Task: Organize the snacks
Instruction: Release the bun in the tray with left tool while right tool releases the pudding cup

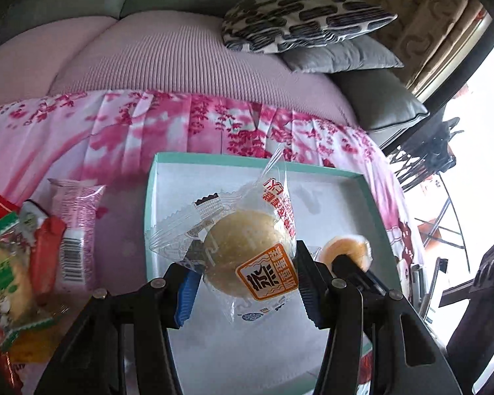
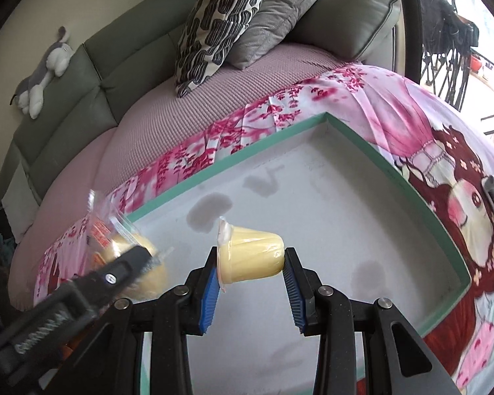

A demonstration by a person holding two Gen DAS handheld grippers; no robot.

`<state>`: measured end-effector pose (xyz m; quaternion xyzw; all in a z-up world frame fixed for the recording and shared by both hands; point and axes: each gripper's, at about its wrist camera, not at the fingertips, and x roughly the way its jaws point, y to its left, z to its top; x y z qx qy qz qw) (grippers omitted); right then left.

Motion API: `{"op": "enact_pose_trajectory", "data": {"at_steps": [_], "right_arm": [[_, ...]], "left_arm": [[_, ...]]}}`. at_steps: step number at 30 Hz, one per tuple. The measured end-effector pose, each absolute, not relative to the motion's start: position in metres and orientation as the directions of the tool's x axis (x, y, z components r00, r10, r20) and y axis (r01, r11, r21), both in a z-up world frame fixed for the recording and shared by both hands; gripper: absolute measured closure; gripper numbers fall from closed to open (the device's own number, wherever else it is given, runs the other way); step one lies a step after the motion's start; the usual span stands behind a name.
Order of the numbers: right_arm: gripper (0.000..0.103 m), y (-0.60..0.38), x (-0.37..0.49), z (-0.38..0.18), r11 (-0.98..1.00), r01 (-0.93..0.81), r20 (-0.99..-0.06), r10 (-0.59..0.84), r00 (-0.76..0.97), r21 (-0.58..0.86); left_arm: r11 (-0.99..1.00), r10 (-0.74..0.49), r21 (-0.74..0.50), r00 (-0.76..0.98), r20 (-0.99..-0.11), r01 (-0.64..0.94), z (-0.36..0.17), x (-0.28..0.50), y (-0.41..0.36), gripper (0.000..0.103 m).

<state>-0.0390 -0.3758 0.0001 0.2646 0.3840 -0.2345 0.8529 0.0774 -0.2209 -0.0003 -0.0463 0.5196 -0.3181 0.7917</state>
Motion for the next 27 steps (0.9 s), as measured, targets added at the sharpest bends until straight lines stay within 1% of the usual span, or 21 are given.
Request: {"op": "enact_pose_trajectory", "data": {"at_steps": [8, 15, 19, 22, 24, 27], "right_arm": [[0.064, -0.385, -0.030, -0.005, 0.765, 0.601, -0.766, -0.236, 0.597, 0.233], [0.064, -0.392, -0.032, -0.009, 0.754, 0.622, -0.773, -0.261, 0.578, 0.211], [0.064, -0.396, -0.034, -0.009, 0.748, 0.627, -0.772, -0.261, 0.580, 0.218], [0.064, -0.397, -0.035, -0.010, 0.745, 0.631, -0.772, -0.264, 0.578, 0.217], [0.064, -0.398, -0.036, -0.009, 0.743, 0.635, -0.773, -0.271, 0.574, 0.211], [0.064, -0.400, -0.037, -0.010, 0.736, 0.642, -0.776, -0.270, 0.570, 0.216]], "left_arm": [[0.809, -0.526, -0.389, 0.249, -0.813, 0.441, -0.012, 0.093, -0.233, 0.047], [0.830, -0.496, -0.365, 0.261, -0.828, 0.421, -0.018, 0.099, -0.238, 0.047], [0.834, -0.485, -0.344, 0.277, -0.829, 0.430, -0.015, 0.097, -0.239, 0.047], [0.840, -0.474, -0.329, 0.289, -0.832, 0.431, -0.011, 0.095, -0.238, 0.042], [0.846, -0.463, -0.317, 0.295, -0.836, 0.429, -0.009, 0.093, -0.234, 0.037], [0.871, -0.410, -0.268, 0.310, -0.858, 0.411, -0.005, 0.089, -0.228, 0.036]]}}
